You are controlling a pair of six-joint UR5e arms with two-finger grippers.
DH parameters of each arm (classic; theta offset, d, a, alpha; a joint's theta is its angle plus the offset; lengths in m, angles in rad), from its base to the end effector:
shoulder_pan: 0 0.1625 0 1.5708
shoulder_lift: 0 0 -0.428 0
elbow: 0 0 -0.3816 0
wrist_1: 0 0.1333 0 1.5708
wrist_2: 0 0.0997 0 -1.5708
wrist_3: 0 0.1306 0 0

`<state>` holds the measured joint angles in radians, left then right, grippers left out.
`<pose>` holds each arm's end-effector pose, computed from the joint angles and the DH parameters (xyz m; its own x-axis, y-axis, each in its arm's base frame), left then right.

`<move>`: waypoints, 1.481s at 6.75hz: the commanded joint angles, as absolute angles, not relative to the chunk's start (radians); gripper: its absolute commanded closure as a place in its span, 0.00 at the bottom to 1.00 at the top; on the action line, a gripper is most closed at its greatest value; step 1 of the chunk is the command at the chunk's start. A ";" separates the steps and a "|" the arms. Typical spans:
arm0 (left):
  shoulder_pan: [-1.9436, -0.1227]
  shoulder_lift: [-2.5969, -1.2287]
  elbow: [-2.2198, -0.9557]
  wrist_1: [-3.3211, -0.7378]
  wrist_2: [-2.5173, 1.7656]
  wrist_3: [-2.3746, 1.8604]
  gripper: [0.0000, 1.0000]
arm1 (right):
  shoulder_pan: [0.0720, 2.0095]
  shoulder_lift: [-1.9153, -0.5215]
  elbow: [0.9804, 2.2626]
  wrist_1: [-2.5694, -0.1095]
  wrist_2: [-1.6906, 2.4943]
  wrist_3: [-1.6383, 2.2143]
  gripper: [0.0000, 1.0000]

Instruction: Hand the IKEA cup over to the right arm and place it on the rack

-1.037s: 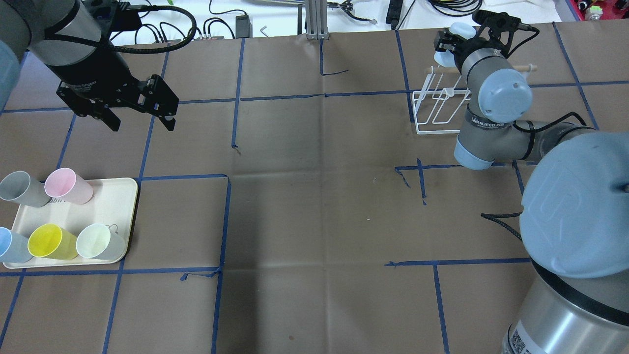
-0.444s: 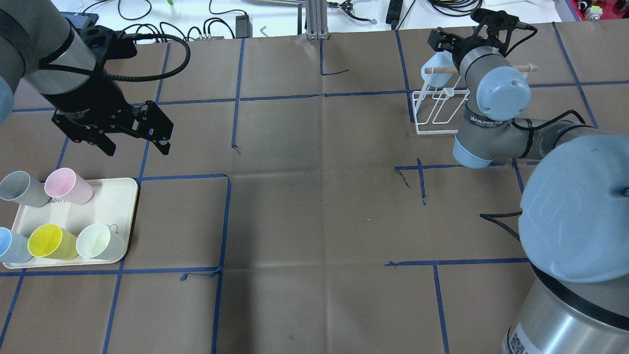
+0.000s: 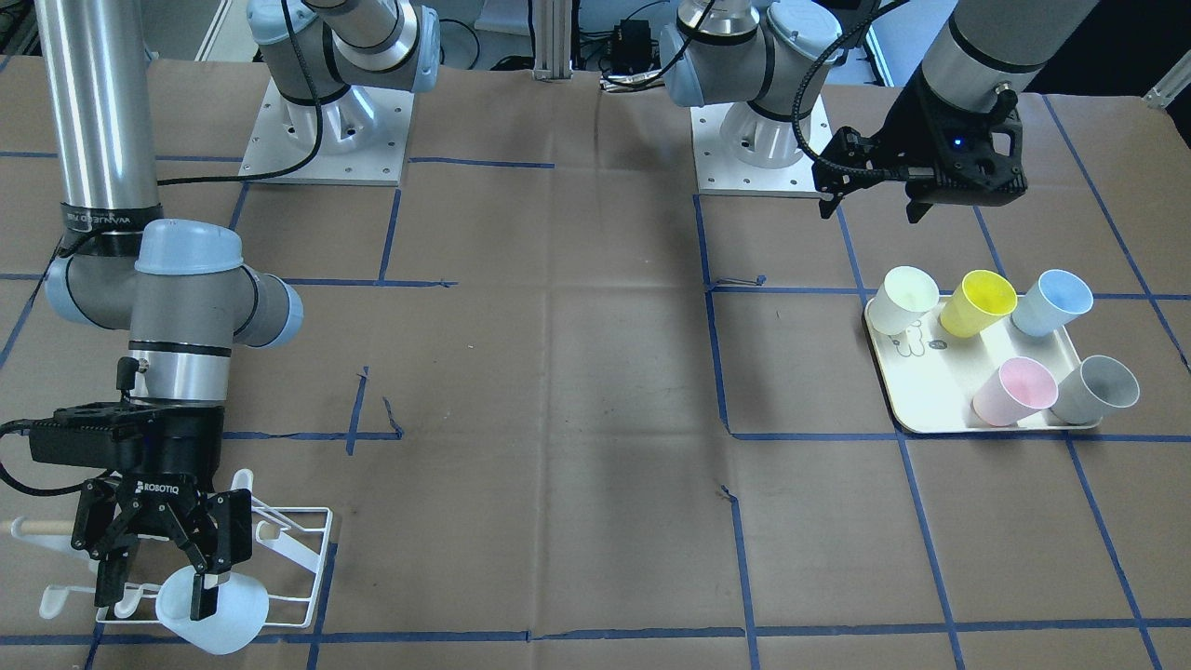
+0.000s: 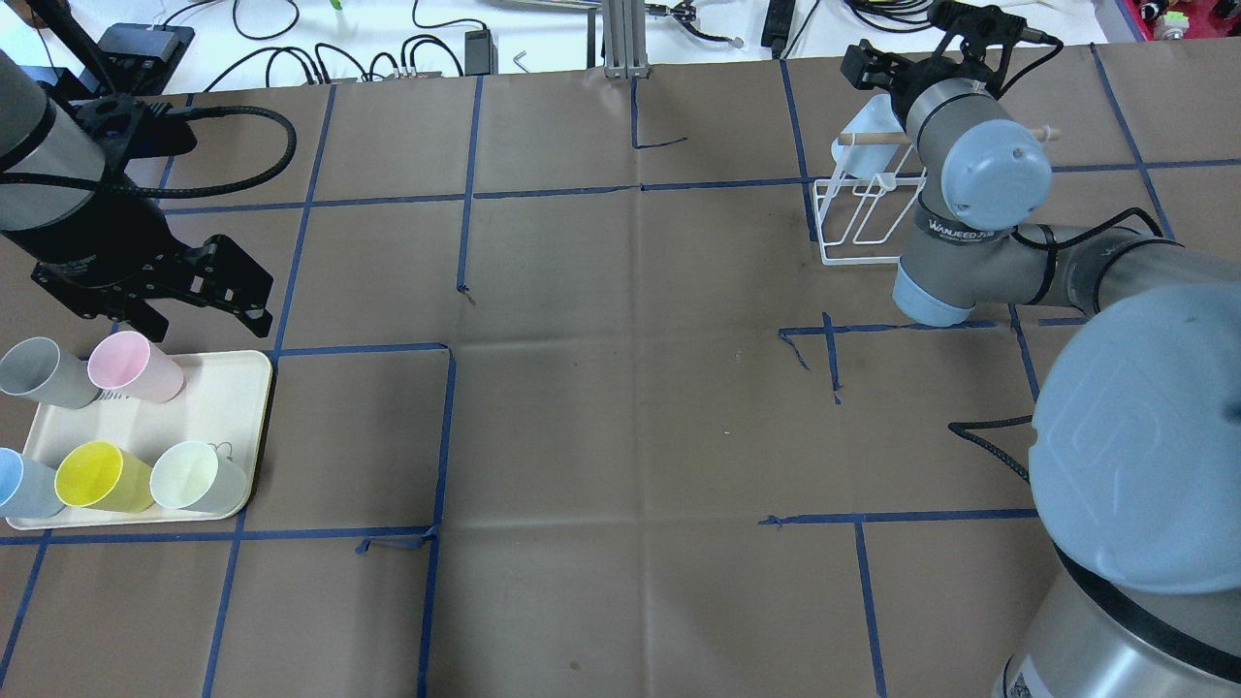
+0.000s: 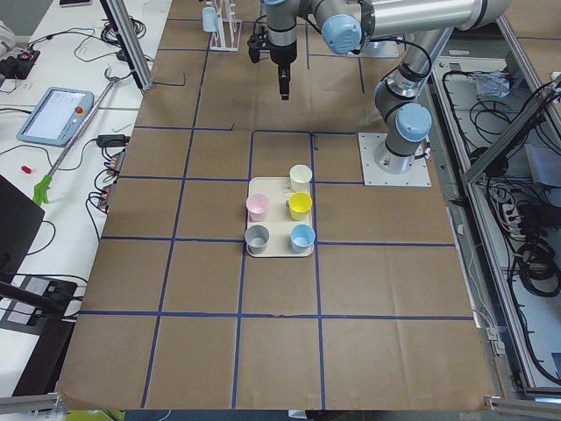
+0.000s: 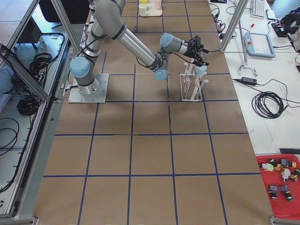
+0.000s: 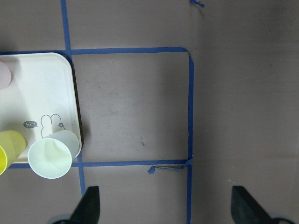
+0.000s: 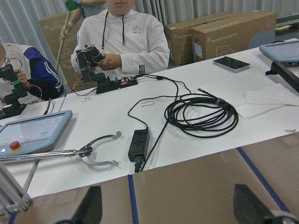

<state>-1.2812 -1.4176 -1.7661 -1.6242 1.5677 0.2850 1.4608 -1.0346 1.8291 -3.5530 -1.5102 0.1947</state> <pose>-0.0131 -0.4242 0.4299 -0.9995 -0.0061 0.0298 -0.0034 0.9959 0.0907 0.0696 -0.6558 0.3019 -0.9715 0.1246 -0.2017 0.2334 0.3541 -0.9056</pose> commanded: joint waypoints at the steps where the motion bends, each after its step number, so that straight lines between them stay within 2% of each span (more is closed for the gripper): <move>1: -1.145 -1.388 -1.837 -1.606 1.568 0.392 0.02 | 1.466 -1.136 1.836 -3.553 -1.508 0.195 0.00; 4: -1.085 -1.385 -1.940 -1.421 1.624 0.498 0.02 | 1.540 -1.309 1.893 -3.472 -1.500 0.208 0.00; 6: -1.080 -1.394 -2.058 -1.286 1.624 0.517 0.02 | 1.543 -1.382 1.960 -3.435 -1.497 0.357 0.00; 7: -1.057 -1.400 -2.115 -1.229 1.623 0.537 0.02 | 1.596 -1.443 2.058 -3.450 -1.493 0.658 0.00; 10: -0.977 -1.436 -2.271 -1.041 1.614 0.604 0.02 | 1.711 -1.462 2.100 -3.494 -1.494 1.085 0.00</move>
<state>-0.9917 -1.4205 -2.2148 -1.1171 1.6167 0.5931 1.6623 -1.4592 2.0802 -3.4647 -1.4930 0.9115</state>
